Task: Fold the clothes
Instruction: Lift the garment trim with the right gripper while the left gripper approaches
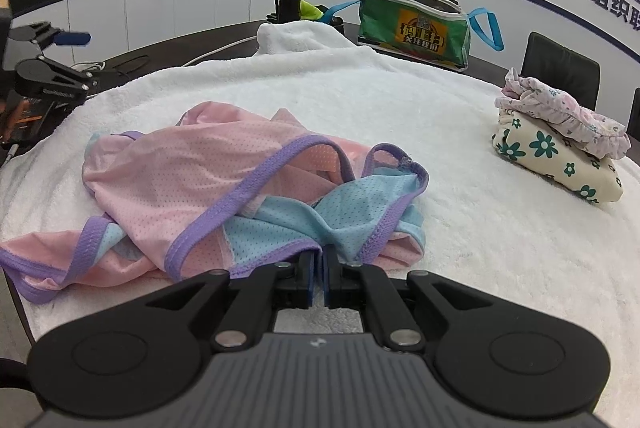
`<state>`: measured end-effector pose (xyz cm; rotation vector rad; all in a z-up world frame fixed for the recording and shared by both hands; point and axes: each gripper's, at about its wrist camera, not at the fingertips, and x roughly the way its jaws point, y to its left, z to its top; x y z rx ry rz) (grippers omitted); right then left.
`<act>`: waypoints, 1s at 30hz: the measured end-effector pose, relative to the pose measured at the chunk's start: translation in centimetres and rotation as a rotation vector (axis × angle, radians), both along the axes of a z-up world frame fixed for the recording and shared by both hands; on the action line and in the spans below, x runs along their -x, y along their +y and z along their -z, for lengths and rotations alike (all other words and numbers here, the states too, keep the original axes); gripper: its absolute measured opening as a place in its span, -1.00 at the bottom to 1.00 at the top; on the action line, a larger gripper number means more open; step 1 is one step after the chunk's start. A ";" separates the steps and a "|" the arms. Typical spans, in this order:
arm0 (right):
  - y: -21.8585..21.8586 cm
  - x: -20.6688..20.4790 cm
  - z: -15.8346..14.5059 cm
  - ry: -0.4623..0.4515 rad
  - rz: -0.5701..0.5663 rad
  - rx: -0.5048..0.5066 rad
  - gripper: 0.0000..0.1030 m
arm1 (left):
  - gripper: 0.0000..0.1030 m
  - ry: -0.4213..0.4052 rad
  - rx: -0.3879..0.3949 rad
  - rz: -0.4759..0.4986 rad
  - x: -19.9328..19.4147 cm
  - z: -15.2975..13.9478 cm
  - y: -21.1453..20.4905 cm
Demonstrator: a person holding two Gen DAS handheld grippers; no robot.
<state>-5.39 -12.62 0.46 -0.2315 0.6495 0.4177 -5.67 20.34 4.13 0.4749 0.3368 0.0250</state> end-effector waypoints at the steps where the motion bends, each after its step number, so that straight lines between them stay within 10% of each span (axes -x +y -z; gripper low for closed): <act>1: 0.0 0.0 0.0 0.000 0.000 -0.002 -0.94 | 0.75 0.002 0.027 0.029 0.6 -0.2 -0.4; 14: -2.2 3.5 -2.6 -0.108 -0.049 -0.030 -0.82 | 0.77 0.217 0.584 0.453 7.0 -1.5 -3.9; 18: -0.8 6.1 -3.0 -0.166 -0.243 -0.013 -0.13 | 0.77 0.240 0.607 0.403 7.8 -1.1 -4.1; 23: 1.2 7.0 -2.6 -0.193 -0.372 0.006 0.05 | 0.77 0.262 0.616 0.316 8.6 -0.6 -4.2; 26: 2.8 4.9 -0.9 -0.105 -0.337 0.049 -0.20 | 0.77 0.266 0.658 0.249 9.4 -0.5 -3.0; 27: 3.2 4.0 -0.2 -0.078 -0.292 0.076 -0.87 | 0.77 0.272 0.669 0.240 9.6 -0.6 -2.9; 30: 0.7 2.3 -1.5 -0.034 -0.228 -0.027 -0.95 | 0.77 0.282 0.658 0.268 9.9 -1.1 -3.8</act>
